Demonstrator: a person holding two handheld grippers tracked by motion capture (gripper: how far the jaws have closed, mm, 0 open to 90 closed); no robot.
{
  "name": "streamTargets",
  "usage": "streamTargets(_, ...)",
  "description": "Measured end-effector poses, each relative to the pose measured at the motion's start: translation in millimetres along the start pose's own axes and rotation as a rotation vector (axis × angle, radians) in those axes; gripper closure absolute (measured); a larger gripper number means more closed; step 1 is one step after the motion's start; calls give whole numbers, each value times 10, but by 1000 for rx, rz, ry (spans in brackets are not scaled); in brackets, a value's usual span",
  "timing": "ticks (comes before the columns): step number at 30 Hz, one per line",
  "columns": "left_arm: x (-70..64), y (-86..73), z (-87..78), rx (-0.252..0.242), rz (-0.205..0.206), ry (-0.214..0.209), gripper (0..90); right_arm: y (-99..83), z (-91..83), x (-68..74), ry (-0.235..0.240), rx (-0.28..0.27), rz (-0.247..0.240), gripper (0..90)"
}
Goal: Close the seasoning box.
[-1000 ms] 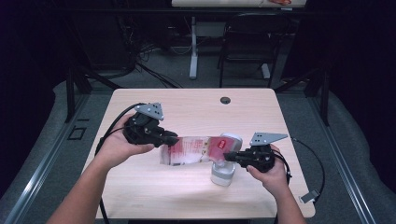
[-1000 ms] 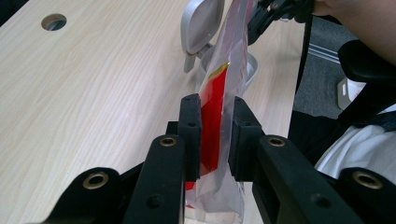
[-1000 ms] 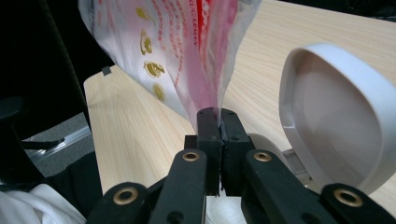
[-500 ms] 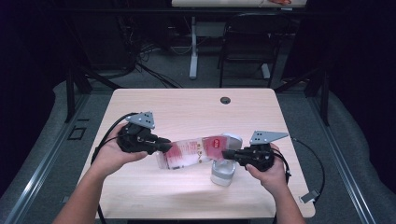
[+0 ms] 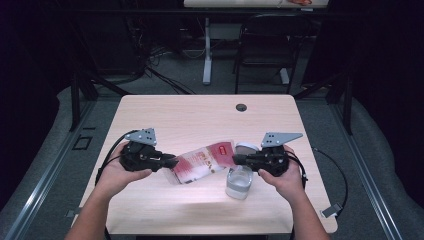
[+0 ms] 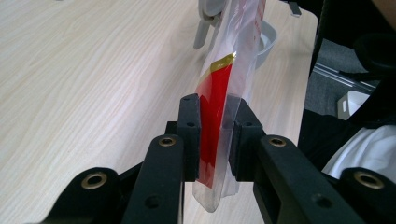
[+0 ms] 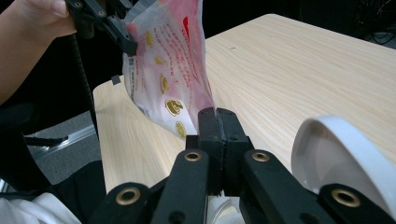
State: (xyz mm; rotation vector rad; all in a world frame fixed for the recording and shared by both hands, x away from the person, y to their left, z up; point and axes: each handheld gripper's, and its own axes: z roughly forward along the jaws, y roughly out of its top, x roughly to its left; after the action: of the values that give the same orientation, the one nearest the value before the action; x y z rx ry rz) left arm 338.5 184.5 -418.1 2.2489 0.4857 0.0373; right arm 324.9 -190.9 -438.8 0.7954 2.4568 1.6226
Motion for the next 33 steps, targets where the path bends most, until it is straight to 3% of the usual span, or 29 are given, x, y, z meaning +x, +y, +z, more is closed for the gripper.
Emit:
streamTargets(14, 36, -199, 102, 0, -12, -1, 778, 132, 71, 51, -7, 58, -36, 900)
streamTargets(25, 100, -411, 137, -19, -44, -12, 774, 242, 181, 138, -19, 113, -76, 900)
streamTargets(33, 100, -475, 218, 27, -36, 8, 766, 247, 260, 157, -26, 147, -91, 900)
